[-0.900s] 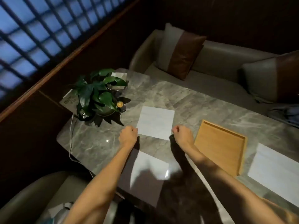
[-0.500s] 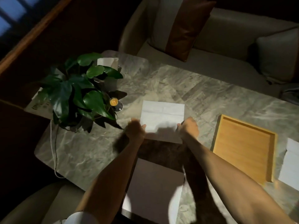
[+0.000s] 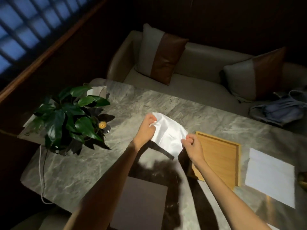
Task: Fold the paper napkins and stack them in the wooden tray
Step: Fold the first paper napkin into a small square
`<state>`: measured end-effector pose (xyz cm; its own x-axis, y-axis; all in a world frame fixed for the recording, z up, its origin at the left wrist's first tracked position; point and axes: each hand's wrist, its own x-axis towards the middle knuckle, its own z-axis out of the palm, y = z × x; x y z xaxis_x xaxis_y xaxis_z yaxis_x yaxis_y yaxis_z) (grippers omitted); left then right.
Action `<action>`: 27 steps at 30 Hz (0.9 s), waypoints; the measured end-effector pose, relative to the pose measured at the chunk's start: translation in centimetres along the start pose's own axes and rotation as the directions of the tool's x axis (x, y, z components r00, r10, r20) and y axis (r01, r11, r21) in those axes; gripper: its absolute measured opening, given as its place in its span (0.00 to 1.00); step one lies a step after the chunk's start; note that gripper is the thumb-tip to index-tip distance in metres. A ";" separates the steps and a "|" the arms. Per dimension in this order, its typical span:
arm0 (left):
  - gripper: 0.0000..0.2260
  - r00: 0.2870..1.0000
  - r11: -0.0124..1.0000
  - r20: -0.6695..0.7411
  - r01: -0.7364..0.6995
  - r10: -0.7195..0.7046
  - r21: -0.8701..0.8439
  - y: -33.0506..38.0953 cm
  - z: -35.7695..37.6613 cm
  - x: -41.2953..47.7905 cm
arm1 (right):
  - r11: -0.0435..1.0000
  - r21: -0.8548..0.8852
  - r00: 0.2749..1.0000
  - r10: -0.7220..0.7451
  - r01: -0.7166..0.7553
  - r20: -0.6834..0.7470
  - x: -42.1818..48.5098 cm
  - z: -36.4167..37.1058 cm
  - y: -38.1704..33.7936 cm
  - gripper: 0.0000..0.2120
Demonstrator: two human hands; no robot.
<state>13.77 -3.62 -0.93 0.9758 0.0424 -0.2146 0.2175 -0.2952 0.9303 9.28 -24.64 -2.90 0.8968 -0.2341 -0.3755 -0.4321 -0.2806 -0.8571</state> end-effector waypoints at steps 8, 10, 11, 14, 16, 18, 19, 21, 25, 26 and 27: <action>0.18 0.846 0.910 0.484 -0.358 0.222 0.208 20.4 7.1 -4.4 | 0.998 0.016 0.980 -0.058 0.056 0.191 -2.3 -17.4 -4.8 0.43; 0.17 0.777 0.876 0.580 -0.433 0.245 0.211 24.2 8.8 -6.1 | 0.992 0.122 0.936 -0.019 -0.026 0.351 -2.9 -21.0 -6.3 0.51; 0.17 0.745 0.868 0.618 -0.456 0.251 0.196 25.8 9.6 -6.9 | 0.979 0.197 0.905 -0.037 -0.052 0.424 -3.3 -22.4 -6.7 0.52; 0.20 0.675 0.865 0.698 -0.473 0.237 0.164 29.7 10.8 -8.9 | 0.948 0.307 0.848 -0.095 -0.083 0.521 -4.8 -25.5 -7.3 0.40; 0.21 0.627 0.866 0.741 -0.484 0.242 0.127 31.6 11.0 -9.6 | 0.938 0.346 0.879 -0.140 -0.030 0.456 -6.0 -26.8 -7.2 0.25; 0.24 0.669 0.932 0.673 -0.353 0.317 -0.088 31.8 10.9 -9.6 | 0.906 0.422 0.930 -0.168 0.016 0.326 -7.0 -28.0 -7.5 0.12; 0.25 0.752 0.939 0.576 -0.172 0.320 -0.296 31.5 10.8 -9.7 | 0.889 0.456 0.944 -0.184 0.042 0.273 -7.5 -28.6 -7.7 0.06; 0.24 0.855 0.714 0.452 0.150 0.254 -0.684 29.4 10.8 -9.6 | 0.861 0.499 0.962 -0.211 0.099 0.174 -8.1 -29.9 -8.6 0.05; 0.37 0.736 0.707 0.670 0.424 0.095 -0.566 24.2 13.9 -10.7 | 0.851 0.497 0.981 -0.196 0.167 0.006 -9.0 -31.9 -10.2 0.08; 0.37 0.691 0.733 0.716 0.438 0.096 -0.521 23.6 14.6 -11.0 | 0.860 0.477 0.981 -0.192 0.183 -0.032 -9.0 -32.3 -10.4 0.07; 0.36 0.666 0.755 0.738 0.426 0.112 -0.499 23.2 15.2 -11.0 | 0.873 0.444 0.979 -0.192 0.201 -0.067 -9.2 -32.6 -10.6 0.06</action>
<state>7.75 -25.44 18.53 0.6564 -0.7090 -0.2579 0.5914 0.2713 0.7594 2.54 -49.87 21.15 0.9546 -0.2375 -0.1799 -0.1547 0.1209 -0.9805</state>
